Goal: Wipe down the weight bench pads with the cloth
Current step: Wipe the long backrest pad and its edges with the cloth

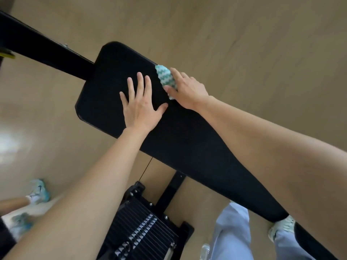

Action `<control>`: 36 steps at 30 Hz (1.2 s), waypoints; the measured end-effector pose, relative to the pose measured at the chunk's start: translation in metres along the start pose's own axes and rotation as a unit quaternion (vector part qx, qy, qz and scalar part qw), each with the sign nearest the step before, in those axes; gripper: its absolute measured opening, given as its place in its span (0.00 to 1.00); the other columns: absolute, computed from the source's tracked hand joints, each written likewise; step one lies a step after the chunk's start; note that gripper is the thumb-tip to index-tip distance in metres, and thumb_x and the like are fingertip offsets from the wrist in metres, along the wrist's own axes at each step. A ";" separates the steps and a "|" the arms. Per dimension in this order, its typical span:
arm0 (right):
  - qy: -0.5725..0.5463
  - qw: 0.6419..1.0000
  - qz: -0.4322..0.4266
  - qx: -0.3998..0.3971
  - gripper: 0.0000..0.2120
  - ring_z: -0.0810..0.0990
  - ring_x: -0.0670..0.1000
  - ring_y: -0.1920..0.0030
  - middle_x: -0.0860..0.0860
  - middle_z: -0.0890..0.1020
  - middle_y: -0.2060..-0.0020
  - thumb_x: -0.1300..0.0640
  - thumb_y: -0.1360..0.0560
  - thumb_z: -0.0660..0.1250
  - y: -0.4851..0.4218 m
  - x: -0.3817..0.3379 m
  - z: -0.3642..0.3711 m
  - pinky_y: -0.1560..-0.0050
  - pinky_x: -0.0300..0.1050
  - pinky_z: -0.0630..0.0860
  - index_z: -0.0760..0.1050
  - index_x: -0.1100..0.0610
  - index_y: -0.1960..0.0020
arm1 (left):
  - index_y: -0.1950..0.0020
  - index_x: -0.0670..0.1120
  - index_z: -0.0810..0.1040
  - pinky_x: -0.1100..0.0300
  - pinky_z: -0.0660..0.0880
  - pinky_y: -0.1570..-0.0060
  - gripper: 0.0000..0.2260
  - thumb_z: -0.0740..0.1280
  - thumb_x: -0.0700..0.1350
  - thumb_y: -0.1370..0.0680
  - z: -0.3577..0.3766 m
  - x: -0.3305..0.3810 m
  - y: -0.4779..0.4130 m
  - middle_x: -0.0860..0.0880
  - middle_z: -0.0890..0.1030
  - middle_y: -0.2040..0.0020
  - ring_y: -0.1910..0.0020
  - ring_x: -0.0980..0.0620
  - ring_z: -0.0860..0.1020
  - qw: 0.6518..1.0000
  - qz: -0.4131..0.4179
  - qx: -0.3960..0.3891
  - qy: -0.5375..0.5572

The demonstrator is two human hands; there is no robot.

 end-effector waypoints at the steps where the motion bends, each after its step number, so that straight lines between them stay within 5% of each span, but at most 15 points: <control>1: -0.002 1.000 0.016 -0.004 0.28 0.75 0.61 0.35 0.53 0.74 0.32 0.37 0.17 0.55 0.007 0.011 0.001 0.47 0.55 0.72 0.60 0.51 0.23 | 0.16 0.48 0.47 0.34 0.52 0.23 0.44 0.63 0.67 0.23 -0.001 0.001 -0.001 0.47 0.46 0.16 0.18 0.40 0.44 1.000 -0.003 0.001 0.000; 5: -0.004 0.993 0.116 -0.008 0.25 0.78 0.61 0.42 0.53 0.78 0.40 0.34 0.18 0.51 0.061 0.094 0.007 0.52 0.53 0.70 0.69 0.54 0.38 | 0.17 0.48 0.48 0.33 0.53 0.23 0.45 0.66 0.66 0.23 -0.004 0.004 -0.001 0.47 0.46 0.16 0.18 0.40 0.45 1.000 -0.014 -0.004 0.014; 8: 0.011 0.987 0.162 0.007 0.25 0.76 0.64 0.40 0.54 0.77 0.38 0.35 0.18 0.52 0.108 0.141 0.009 0.50 0.53 0.67 0.69 0.52 0.33 | 0.17 0.48 0.49 0.33 0.51 0.23 0.44 0.68 0.65 0.24 -0.007 0.006 0.000 0.47 0.47 0.16 0.18 0.40 0.44 0.999 -0.023 -0.003 0.032; 15: -0.009 0.989 0.144 -0.004 0.22 0.77 0.63 0.40 0.55 0.78 0.40 0.38 0.16 0.50 0.062 0.096 0.009 0.50 0.54 0.67 0.69 0.55 0.40 | 0.17 0.50 0.52 0.33 0.50 0.23 0.44 0.70 0.64 0.24 -0.003 0.005 -0.001 0.48 0.48 0.16 0.17 0.42 0.44 0.998 -0.033 0.011 0.053; 22: 0.069 0.995 0.026 0.063 0.25 0.76 0.62 0.39 0.52 0.75 0.34 0.42 0.15 0.51 0.034 0.032 0.005 0.49 0.58 0.74 0.59 0.52 0.22 | 0.17 0.51 0.53 0.34 0.48 0.23 0.42 0.69 0.63 0.24 0.000 0.006 0.001 0.48 0.50 0.16 0.17 0.42 0.45 0.997 -0.037 0.042 0.057; 28: 0.078 0.991 0.085 0.074 0.25 0.77 0.65 0.46 0.57 0.77 0.41 0.42 0.15 0.49 0.113 0.130 0.015 0.51 0.58 0.73 0.65 0.58 0.27 | 0.18 0.52 0.58 0.36 0.50 0.22 0.35 0.67 0.58 0.20 0.003 0.016 0.012 0.48 0.53 0.16 0.17 0.41 0.48 0.995 -0.043 0.058 0.068; 31: 0.101 0.983 0.134 0.074 0.32 0.76 0.66 0.42 0.59 0.77 0.39 0.40 0.17 0.42 0.167 0.187 0.023 0.41 0.60 0.72 0.63 0.60 0.24 | 0.18 0.52 0.58 0.36 0.50 0.22 0.31 0.65 0.55 0.18 0.008 0.027 0.020 0.47 0.53 0.16 0.17 0.41 0.48 0.994 -0.048 0.060 0.071; 34: 0.089 0.979 0.178 0.050 0.31 0.56 0.64 0.20 0.57 0.60 0.20 0.43 0.15 0.43 0.200 0.213 0.041 0.20 0.60 0.52 0.47 0.57 0.17 | 0.17 0.51 0.57 0.37 0.50 0.21 0.31 0.64 0.54 0.18 0.012 0.032 0.025 0.47 0.52 0.16 0.17 0.40 0.47 0.995 -0.053 0.051 0.072; 36: 0.088 0.972 0.212 0.051 0.32 0.38 0.62 0.18 0.55 0.42 0.17 0.43 0.14 0.44 0.207 0.209 0.052 0.19 0.61 0.39 0.37 0.56 0.17 | 0.18 0.52 0.58 0.38 0.50 0.21 0.31 0.65 0.54 0.18 0.013 0.034 0.028 0.47 0.52 0.16 0.17 0.40 0.47 0.995 -0.043 0.046 0.080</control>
Point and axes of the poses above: each hand's wrist, its own y-axis away from the middle knuckle, its own z-axis out of the palm, x = y × z, the point moved 9 cm from there along -y, towards the middle knuckle
